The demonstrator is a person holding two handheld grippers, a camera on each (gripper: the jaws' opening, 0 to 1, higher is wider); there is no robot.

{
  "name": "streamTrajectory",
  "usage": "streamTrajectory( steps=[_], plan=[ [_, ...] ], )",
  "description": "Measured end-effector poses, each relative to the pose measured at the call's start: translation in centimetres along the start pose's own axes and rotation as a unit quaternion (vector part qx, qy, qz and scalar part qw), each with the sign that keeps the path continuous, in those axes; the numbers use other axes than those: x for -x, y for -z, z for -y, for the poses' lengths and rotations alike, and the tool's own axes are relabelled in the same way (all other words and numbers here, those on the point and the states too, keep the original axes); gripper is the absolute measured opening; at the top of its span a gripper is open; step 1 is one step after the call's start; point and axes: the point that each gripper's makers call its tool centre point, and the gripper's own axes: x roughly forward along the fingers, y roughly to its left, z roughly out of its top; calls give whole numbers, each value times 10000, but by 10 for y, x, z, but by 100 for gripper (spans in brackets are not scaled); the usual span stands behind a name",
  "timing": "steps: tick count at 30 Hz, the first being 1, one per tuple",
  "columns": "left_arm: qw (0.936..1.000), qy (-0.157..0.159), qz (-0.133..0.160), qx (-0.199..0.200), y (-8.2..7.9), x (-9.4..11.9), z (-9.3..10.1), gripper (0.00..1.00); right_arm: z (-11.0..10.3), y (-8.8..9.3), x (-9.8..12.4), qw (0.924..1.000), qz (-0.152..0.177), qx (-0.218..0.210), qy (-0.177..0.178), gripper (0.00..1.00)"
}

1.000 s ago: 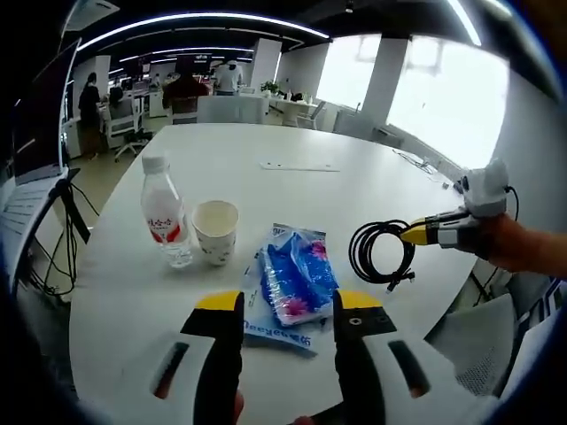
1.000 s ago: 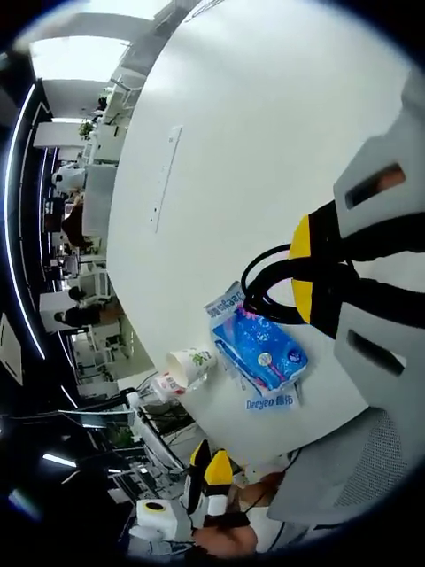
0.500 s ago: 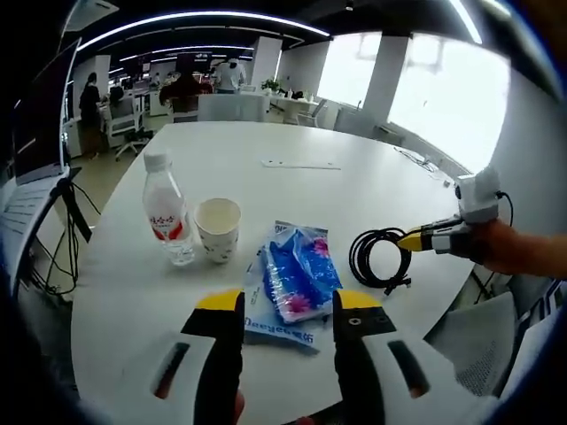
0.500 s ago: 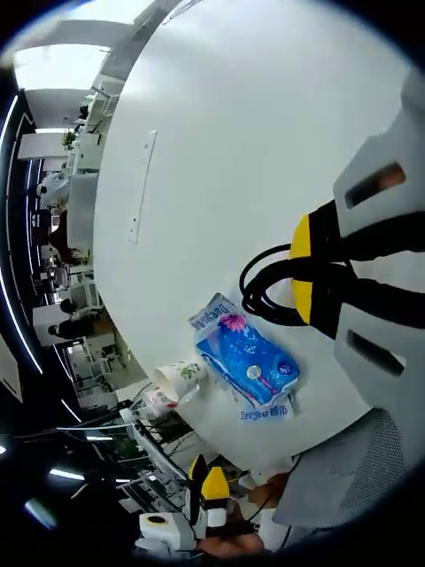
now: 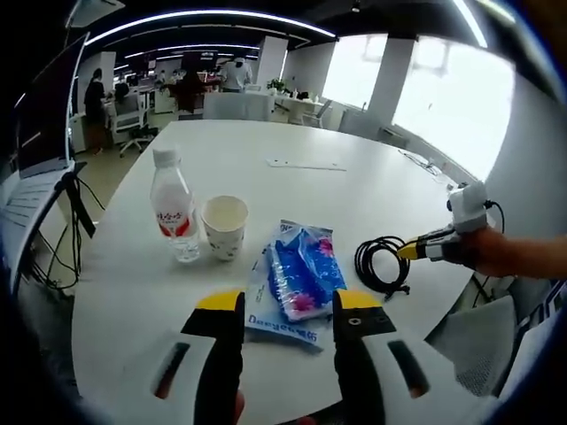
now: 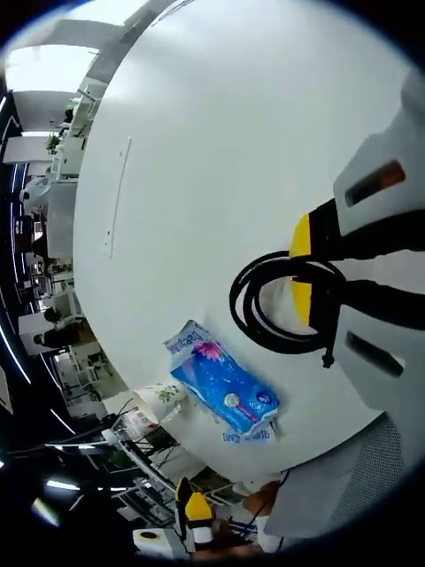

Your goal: Arrange the tabletop items into an orderly group along one side of the table until the central work area is clear of visible clutter.

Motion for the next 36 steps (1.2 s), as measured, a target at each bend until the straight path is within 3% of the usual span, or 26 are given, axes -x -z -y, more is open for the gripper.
streamTrajectory(
  steps=[7, 13, 36],
  plan=[
    [10000, -15, -30, 51, 1, 0, -2, 39, 2, 7, -2, 9999, -126, 3, 12, 5],
    [10000, -25, -27, 29, -1, 0, -3, 39, 7, 12, -4, 9995, -95, -289, -74, 4],
    [10000, -28, 8, -31, -3, 0, -1, 40, 16, 1, 6, 9997, -133, -27, -178, 13]
  ],
)
